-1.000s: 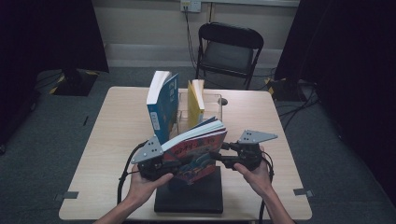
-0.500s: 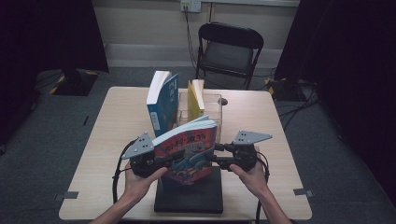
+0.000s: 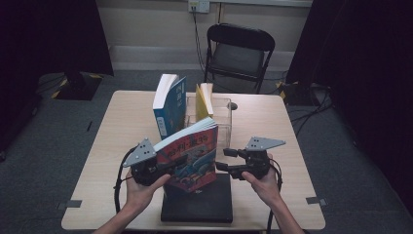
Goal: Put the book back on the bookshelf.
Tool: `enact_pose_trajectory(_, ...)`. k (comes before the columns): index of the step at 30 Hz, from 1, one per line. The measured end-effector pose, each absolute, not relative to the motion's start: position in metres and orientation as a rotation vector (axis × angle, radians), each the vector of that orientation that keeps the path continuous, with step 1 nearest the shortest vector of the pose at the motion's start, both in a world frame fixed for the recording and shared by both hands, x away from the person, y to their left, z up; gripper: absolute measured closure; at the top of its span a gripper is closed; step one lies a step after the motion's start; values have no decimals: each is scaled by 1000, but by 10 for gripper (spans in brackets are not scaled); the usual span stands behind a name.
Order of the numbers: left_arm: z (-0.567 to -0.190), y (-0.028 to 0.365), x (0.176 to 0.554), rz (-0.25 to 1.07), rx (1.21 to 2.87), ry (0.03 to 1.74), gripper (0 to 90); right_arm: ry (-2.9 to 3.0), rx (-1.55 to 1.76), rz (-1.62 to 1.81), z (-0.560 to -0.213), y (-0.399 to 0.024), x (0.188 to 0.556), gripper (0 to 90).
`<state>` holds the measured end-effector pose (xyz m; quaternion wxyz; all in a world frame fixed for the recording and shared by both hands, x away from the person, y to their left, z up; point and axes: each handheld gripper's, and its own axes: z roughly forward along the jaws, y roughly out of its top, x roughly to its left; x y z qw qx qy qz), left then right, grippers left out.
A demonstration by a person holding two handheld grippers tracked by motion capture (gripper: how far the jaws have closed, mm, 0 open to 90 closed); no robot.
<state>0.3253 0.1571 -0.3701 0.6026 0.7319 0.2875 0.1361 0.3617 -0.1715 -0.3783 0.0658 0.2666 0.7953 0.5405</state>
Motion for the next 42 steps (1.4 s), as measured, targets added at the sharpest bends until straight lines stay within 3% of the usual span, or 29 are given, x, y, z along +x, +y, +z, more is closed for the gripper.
enact_pose_trajectory(5,-367,164,326,357,1712,695,746,2398,842,1501,-384,-175,357,307)
enact_pose_trajectory(13,-368,169,328,359,1703,720,746,2393,954,1451,-405,-201,351,277)
enact_pose_trajectory(21,-369,171,328,369,1677,781,746,2396,1087,1283,-440,-228,344,235)
enact_pose_trajectory(25,-368,170,332,360,1674,803,746,2372,1216,1247,-455,-239,352,168)
enact_pose_trajectory(42,-352,162,345,478,1653,913,747,2399,1299,1003,-482,-243,373,164)
